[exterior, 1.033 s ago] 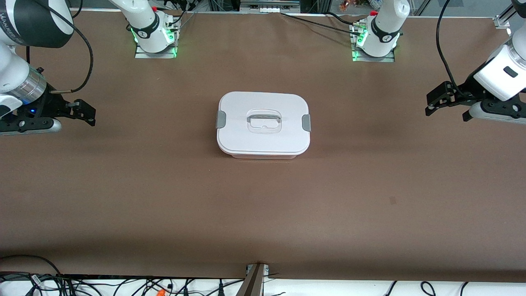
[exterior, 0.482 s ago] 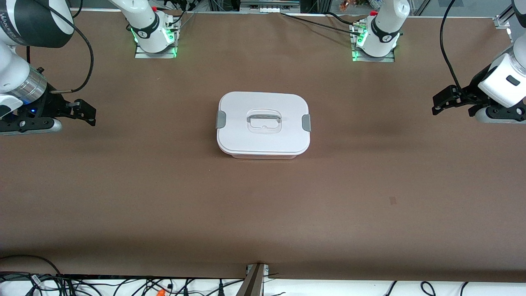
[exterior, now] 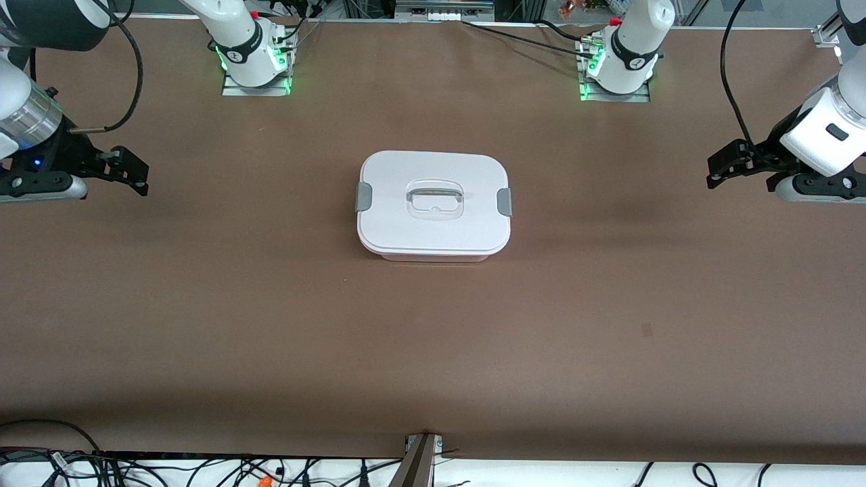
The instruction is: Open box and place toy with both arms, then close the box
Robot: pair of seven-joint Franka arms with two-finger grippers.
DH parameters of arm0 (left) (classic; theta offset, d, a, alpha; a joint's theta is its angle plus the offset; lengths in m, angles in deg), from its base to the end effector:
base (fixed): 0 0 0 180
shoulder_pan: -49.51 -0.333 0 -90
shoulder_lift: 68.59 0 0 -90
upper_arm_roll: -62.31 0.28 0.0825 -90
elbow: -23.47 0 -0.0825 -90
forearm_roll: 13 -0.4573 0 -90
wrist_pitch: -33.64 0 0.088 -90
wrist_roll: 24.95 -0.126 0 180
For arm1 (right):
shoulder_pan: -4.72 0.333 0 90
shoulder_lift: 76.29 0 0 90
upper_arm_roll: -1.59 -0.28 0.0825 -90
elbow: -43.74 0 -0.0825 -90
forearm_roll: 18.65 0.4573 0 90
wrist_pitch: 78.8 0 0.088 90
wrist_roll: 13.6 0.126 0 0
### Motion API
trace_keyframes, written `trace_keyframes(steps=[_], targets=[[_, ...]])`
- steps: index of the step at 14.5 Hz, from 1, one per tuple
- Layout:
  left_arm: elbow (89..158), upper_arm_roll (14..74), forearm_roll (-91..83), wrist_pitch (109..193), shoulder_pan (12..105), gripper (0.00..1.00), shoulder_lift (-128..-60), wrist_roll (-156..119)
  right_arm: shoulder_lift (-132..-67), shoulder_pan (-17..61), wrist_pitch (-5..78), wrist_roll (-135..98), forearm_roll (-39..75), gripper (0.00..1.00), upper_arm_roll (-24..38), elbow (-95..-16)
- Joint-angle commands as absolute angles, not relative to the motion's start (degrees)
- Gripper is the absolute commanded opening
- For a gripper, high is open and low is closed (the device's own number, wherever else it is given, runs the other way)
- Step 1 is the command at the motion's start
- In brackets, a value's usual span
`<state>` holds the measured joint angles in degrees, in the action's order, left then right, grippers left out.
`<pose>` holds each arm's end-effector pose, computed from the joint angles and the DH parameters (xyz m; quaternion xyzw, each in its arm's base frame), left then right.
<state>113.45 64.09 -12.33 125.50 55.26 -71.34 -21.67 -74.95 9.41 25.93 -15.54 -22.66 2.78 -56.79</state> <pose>0.6410 -0.0463 0.5420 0.9999 -0.0058 -0.0079 0.0046 0.6396 0.0321 0.5066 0.9968 0.0546 0.0488 0.0333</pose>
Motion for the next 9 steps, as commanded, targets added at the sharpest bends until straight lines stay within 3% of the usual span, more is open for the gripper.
trace_keyframes(steps=[1, 9], targets=[[113.3, 63.01, -13.61, 123.83, 54.43, 1.0, -70.88, -21.0, -74.71, 9.64, 26.23, -14.83, -21.73, 1.0, 2.82, -57.6], [112.86, 63.01, -13.61, 123.38, 54.35, 1.0, -71.32, -21.52, -74.8, 9.64, 25.61, -14.91, -21.73, 1.0, 2.91, -57.87]])
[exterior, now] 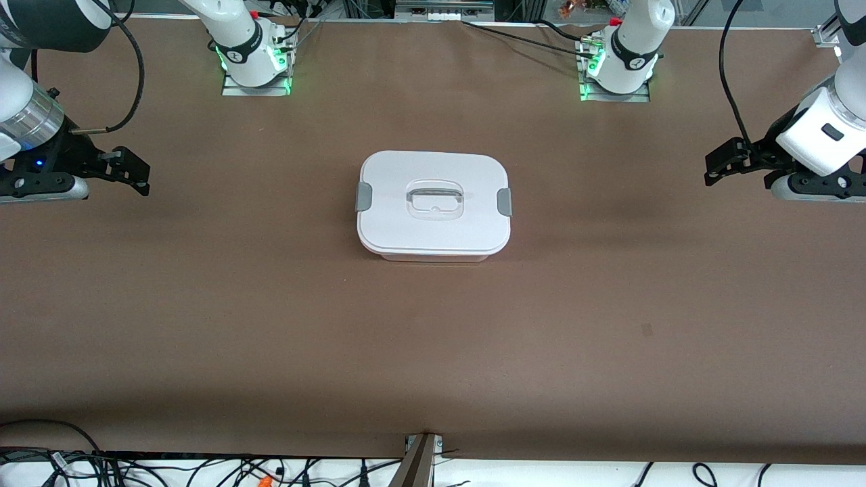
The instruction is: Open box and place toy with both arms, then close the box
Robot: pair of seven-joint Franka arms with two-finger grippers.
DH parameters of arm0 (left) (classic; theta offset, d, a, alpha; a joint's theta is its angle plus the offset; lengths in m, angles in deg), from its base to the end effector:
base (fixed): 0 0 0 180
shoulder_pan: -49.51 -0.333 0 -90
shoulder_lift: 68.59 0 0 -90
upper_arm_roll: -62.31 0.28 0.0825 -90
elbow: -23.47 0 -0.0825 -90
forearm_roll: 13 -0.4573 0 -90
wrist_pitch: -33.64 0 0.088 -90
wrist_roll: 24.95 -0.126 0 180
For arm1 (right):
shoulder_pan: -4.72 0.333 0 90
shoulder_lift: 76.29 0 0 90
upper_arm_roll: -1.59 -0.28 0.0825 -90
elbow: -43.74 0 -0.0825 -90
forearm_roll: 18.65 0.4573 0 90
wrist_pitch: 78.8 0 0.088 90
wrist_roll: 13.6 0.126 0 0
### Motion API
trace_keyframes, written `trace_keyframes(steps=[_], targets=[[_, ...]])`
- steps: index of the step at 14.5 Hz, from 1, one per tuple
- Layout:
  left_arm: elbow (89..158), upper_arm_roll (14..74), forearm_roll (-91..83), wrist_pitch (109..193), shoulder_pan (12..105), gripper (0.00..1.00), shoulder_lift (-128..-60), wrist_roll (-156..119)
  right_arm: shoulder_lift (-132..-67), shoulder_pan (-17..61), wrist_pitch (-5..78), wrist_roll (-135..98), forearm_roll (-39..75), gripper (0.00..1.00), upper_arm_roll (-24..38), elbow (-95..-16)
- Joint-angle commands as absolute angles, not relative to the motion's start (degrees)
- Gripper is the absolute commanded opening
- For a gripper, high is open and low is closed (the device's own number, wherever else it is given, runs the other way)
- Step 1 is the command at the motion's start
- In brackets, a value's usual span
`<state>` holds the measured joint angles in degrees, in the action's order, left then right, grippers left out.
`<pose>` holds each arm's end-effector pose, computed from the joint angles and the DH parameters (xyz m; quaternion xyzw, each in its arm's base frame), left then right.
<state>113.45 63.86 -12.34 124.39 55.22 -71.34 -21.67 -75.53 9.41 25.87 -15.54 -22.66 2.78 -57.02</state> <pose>0.6383 -0.0482 0.5404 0.9998 -0.0075 -0.0176 0.0040 0.6407 0.0322 0.4977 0.9971 0.0548 0.0412 0.0335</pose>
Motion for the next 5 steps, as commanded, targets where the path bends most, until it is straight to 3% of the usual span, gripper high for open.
trace_keyframes(steps=[1, 5], targets=[[112.86, 63.1, -13.61, 123.38, 54.43, 1.0, -71.32, -21.52, -74.8, 9.64, 25.7, -14.83, -21.64, 1.0, 2.91, -57.87], [112.51, 62.93, -13.61, 122.94, 54.96, 1.0, -71.32, -21.44, -75.41, 9.64, 26.05, -14.74, -21.29, 1.0, 2.91, -57.69]])
